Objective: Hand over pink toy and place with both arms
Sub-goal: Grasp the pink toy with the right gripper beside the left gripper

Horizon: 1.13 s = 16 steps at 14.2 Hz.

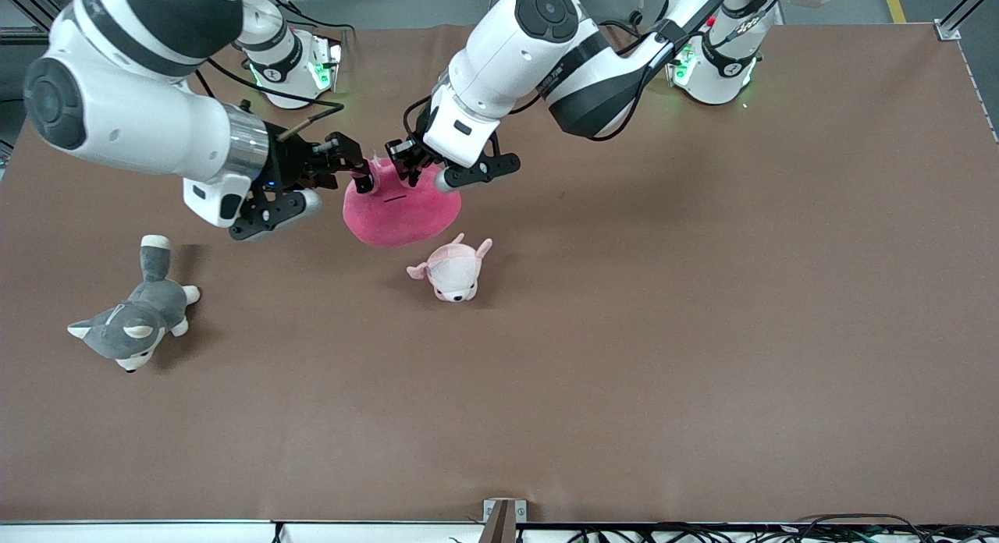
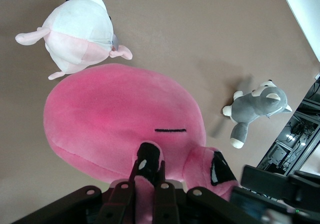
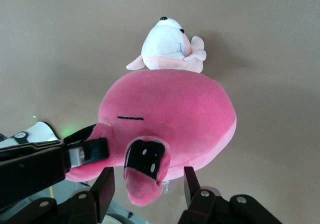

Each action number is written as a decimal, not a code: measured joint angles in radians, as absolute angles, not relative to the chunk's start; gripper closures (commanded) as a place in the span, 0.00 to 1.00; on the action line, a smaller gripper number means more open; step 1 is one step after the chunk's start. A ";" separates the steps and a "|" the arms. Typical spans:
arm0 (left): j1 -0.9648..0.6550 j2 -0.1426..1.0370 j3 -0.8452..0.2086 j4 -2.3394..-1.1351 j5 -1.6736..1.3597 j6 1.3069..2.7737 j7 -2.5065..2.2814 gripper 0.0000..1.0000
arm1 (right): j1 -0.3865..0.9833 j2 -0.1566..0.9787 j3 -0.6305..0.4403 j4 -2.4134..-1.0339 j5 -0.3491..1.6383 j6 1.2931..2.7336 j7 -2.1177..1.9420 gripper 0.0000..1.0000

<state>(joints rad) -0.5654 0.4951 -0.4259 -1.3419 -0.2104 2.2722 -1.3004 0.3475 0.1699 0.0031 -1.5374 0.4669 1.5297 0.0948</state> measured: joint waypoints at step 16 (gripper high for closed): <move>-0.565 0.495 -0.426 -1.342 -0.210 2.270 -1.300 1.00 | 0.365 0.174 0.002 -1.566 0.460 1.538 0.095 1.00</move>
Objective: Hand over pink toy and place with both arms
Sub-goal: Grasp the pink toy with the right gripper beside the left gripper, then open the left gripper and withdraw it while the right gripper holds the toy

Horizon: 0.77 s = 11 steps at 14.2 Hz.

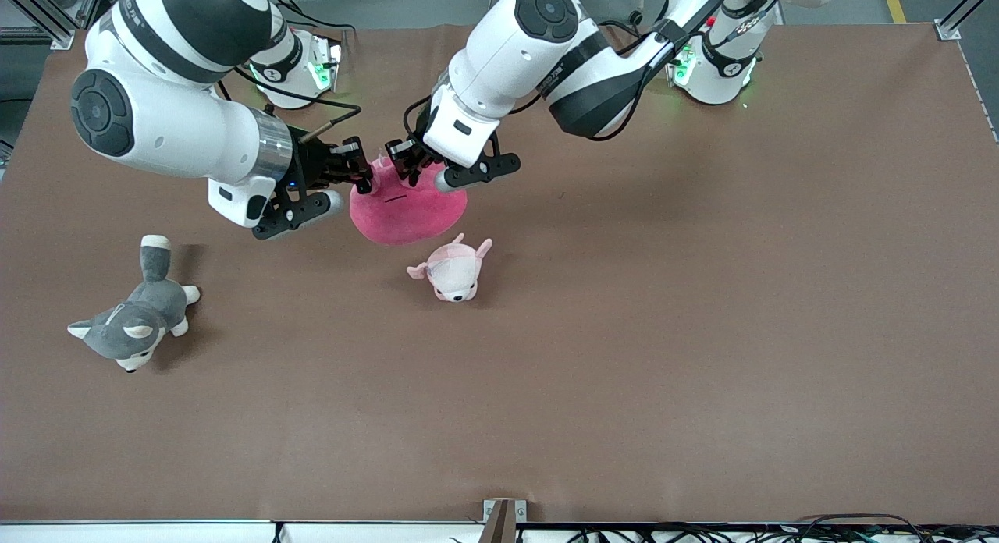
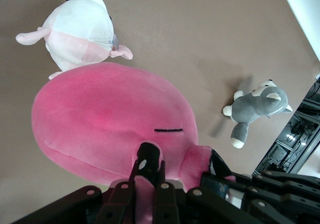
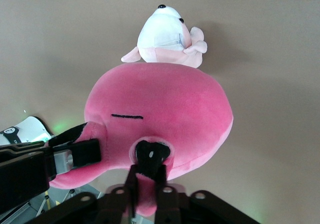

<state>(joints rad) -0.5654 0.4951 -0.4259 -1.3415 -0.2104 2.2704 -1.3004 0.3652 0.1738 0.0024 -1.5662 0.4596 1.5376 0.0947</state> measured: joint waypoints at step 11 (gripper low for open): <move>-0.550 0.465 -0.420 -1.317 -0.209 2.248 -1.300 0.00 | 0.365 0.175 -0.002 -1.567 0.455 1.530 0.095 1.00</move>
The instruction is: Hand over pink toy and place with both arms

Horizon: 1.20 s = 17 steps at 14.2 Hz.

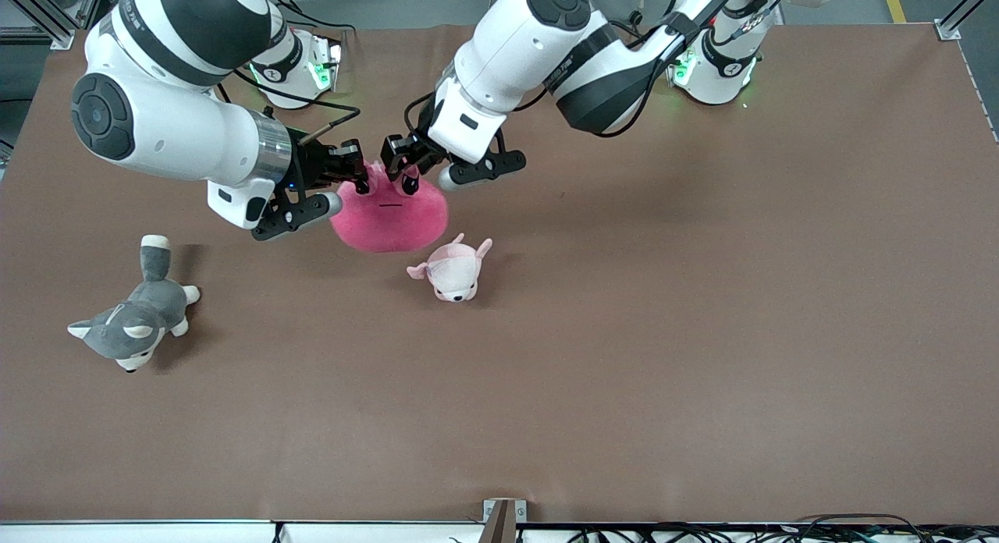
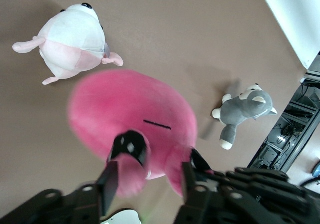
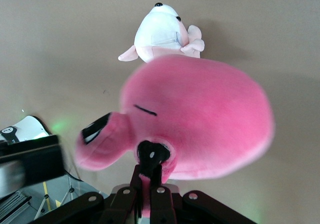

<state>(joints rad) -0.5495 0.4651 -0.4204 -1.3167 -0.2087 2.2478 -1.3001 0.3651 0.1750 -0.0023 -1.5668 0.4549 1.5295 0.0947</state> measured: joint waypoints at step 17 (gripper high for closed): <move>0.245 0.170 -0.405 -1.412 -0.132 1.588 -0.253 0.00 | 0.053 0.389 -0.026 -1.552 0.456 1.553 -0.171 0.99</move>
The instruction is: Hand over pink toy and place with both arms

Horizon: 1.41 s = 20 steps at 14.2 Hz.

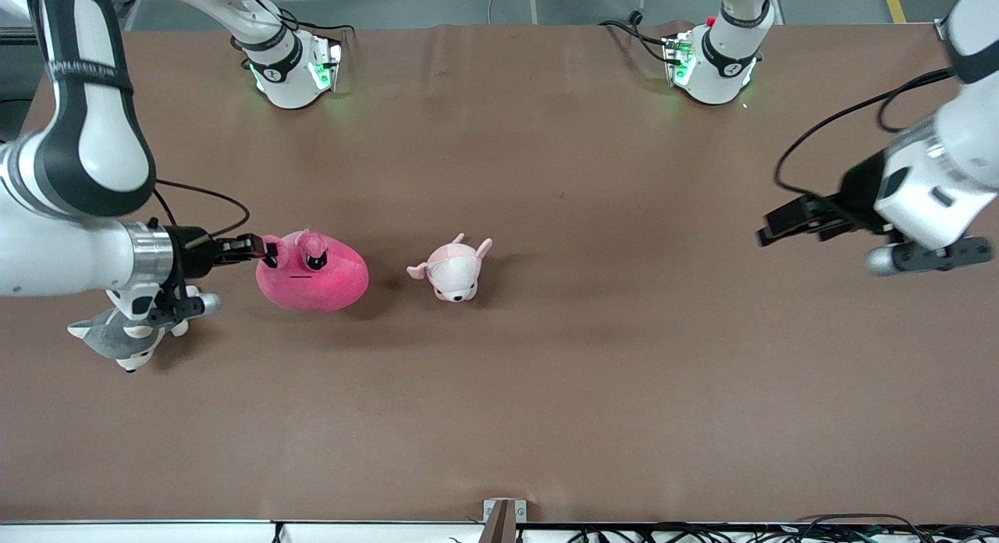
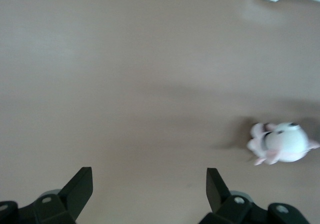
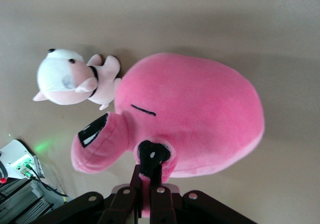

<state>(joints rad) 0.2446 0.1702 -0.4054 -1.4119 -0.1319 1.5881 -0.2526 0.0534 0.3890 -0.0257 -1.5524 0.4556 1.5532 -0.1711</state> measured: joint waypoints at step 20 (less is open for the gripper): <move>0.405 -0.040 -0.417 -1.564 -0.065 1.624 -0.039 0.00 | -0.042 0.555 -0.025 -1.488 0.518 1.598 -0.230 0.98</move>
<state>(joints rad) 0.4055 -0.0398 -0.4172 -1.5642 -0.0653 1.6244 -0.0392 -0.0421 0.5546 -0.0255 -1.4882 0.5176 1.5985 -0.2298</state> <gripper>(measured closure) 0.000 0.916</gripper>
